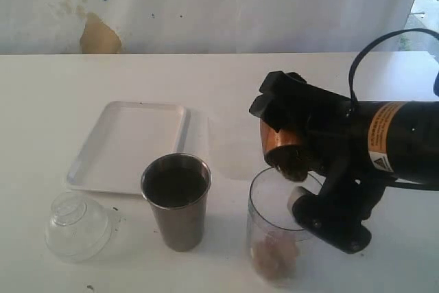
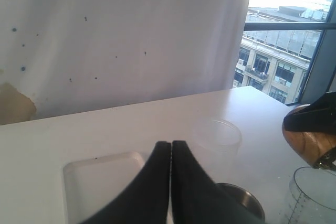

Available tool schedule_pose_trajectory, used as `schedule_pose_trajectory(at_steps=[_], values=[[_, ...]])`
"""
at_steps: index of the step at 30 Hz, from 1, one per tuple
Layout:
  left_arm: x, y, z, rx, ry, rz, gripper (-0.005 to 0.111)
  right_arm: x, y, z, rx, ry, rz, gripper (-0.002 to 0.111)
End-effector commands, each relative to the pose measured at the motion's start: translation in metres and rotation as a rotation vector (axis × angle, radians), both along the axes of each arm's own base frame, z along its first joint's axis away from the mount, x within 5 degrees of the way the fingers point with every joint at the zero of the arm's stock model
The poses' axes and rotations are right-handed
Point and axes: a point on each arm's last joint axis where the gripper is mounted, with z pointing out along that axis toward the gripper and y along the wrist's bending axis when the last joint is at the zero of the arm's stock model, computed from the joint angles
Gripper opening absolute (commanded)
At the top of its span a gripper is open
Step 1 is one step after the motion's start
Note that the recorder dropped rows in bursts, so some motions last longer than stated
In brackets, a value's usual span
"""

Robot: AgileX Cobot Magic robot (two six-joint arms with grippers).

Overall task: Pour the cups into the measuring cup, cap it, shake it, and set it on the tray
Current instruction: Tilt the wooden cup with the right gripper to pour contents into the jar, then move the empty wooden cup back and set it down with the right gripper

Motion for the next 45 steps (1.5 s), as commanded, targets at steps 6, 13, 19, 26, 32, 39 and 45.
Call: schedule_pose_trajectory(at_steps=[6, 13, 19, 26, 32, 39, 45], values=[[0.000, 0.001, -0.001, -0.001, -0.004, 0.002, 0.001, 0.001, 0.005, 0.006, 0.021, -0.054, 0.055, 0.000], [0.000, 0.001, -0.001, -0.001, -0.004, 0.002, 0.001, 0.001, 0.006, 0.009, -0.016, -0.101, 0.099, 0.000], [0.000, 0.001, -0.001, -0.001, -0.004, 0.002, 0.001, 0.002, 0.006, 0.009, -0.061, -0.131, 0.124, 0.000], [0.000, 0.001, -0.001, -0.001, -0.004, 0.002, 0.001, 0.002, 0.007, 0.010, -0.059, -0.140, 0.135, 0.000], [0.000, 0.001, -0.001, -0.001, -0.004, 0.002, 0.001, 0.001, 0.008, 0.009, 0.139, -0.037, 0.019, 0.000], [0.000, 0.001, 0.000, -0.002, -0.005, 0.001, 0.001, 0.000, 0.014, 0.014, 0.588, 0.151, -0.163, 0.000], [0.000, 0.001, -0.001, -0.001, -0.004, 0.003, 0.001, -0.002, 0.021, 0.022, 0.906, 0.291, -0.218, 0.000]])
